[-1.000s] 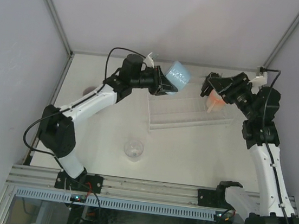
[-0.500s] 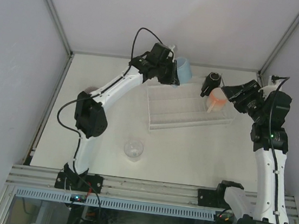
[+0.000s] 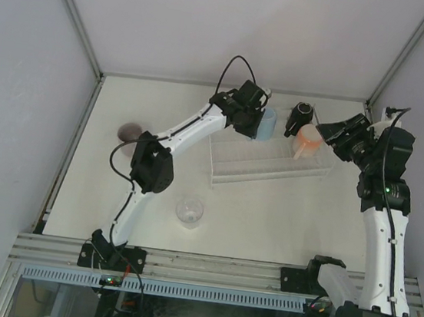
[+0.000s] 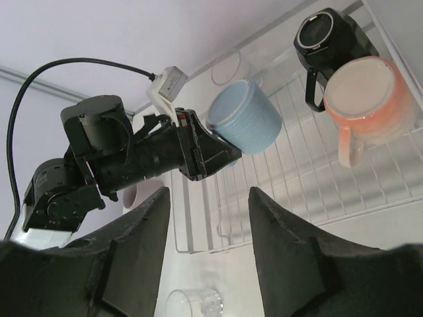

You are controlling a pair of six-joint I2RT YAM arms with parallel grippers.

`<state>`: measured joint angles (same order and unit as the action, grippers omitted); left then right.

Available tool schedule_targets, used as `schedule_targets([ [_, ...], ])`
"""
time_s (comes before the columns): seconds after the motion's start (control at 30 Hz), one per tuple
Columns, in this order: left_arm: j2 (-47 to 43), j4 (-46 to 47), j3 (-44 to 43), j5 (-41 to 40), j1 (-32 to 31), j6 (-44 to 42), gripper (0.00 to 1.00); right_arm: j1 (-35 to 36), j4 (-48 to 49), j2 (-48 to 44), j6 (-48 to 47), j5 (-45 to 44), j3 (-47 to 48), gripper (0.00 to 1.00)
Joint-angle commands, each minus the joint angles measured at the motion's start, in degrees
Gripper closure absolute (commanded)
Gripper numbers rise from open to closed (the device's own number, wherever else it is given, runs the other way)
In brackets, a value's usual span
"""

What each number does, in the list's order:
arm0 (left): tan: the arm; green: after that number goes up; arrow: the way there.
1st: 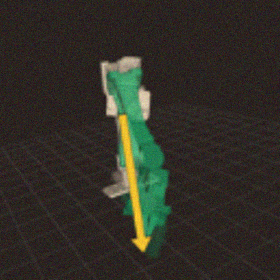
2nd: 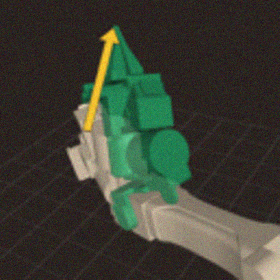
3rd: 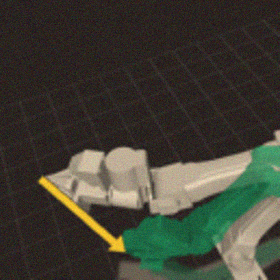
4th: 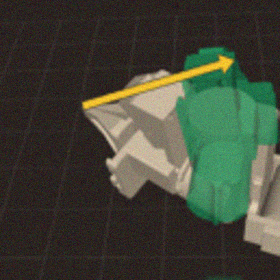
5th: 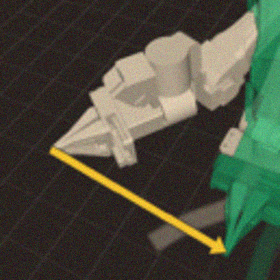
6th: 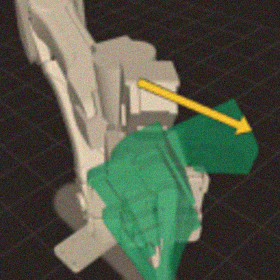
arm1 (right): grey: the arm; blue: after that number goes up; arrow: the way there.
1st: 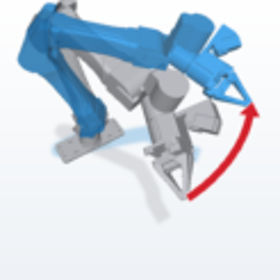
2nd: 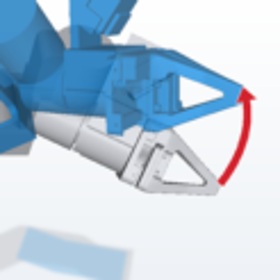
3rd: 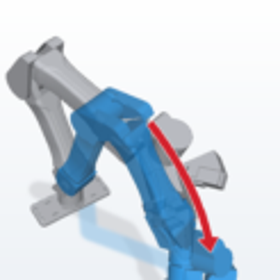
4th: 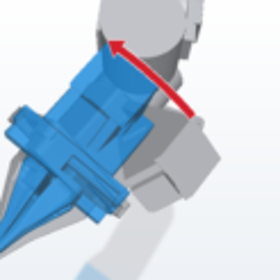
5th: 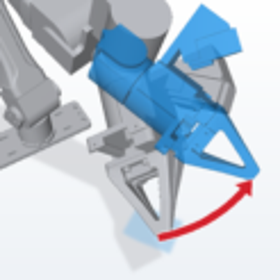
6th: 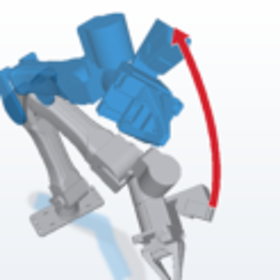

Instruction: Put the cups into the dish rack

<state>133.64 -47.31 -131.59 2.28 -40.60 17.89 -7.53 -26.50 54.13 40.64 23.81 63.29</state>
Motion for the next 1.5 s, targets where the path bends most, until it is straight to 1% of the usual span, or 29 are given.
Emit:
schedule_targets([
  [0.0, -1.0, 7.6, -6.5, -2.3, -0.2, -3.1, 1.0, -0.3, -0.1, 0.2, -1.4, -0.9, 2.0, 0.5],
  [0.2, 1.3, 11.5, -6.5, -4.5, -0.9, -3.2, 1.0, 0.2, -1.4, 0.5, -2.0, -1.4, 2.0, 0.5],
  [0.4, 4.3, 15.6, -6.9, -4.9, -1.2, -3.2, 1.0, 1.4, -2.5, 0.6, -3.1, -2.2, 2.0, 0.51],
  [0.6, 5.7, 17.2, -7.3, -5.1, -1.4, -4.7, 0.99, 2.1, -3.7, 0.3, -4.4, -3.2, 2.0, 0.51],
  [0.67, 6.1, 17.3, -7.1, -4.3, -1.5, -4.9, 0.94, 2.3, -4.0, 0.3, -4.8, -3.3, 1.9, 0.51],
  [0.73, 6.2, 17.3, -6.6, -4.9, -1.8, -5.4, 0.81, 2.4, -4.3, 0.3, -5.1, -3.6, 1.9, 0.51],
  [0.8, 6.3, 17.3, -6.3, -4.9, -2.1, -5.8, 0.72, 2.6, -4.5, 0.3, -5.4, -3.8, 2.0, 0.51],
  [0.87, 6.6, 17.3, -6.3, -4.9, -2.3, -5.7, 0.61, 2.8, -4.5, 0.3, -5.5, -4.0, 1.9, 0.51],
  [0.97, 7.1, 17.7, -6.3, -4.8, -2.7, -5.7, 0.53, 3.1, -4.5, 0.3, -5.6, -4.3, 1.9, 0.51],
  [1.2, 6.7, 19.9, -4.7, -5.6, -3.0, -5.3, 0.44, 3.7, -5.0, 0.1, -6.2, -4.8, 1.9, 0.52],
  [1.47, 7.0, 21.9, -4.9, -6.0, -3.0, -5.4, 0.36, 4.1, -5.7, -0.2, -6.4, -5.2, 2.0, 0.52],
])
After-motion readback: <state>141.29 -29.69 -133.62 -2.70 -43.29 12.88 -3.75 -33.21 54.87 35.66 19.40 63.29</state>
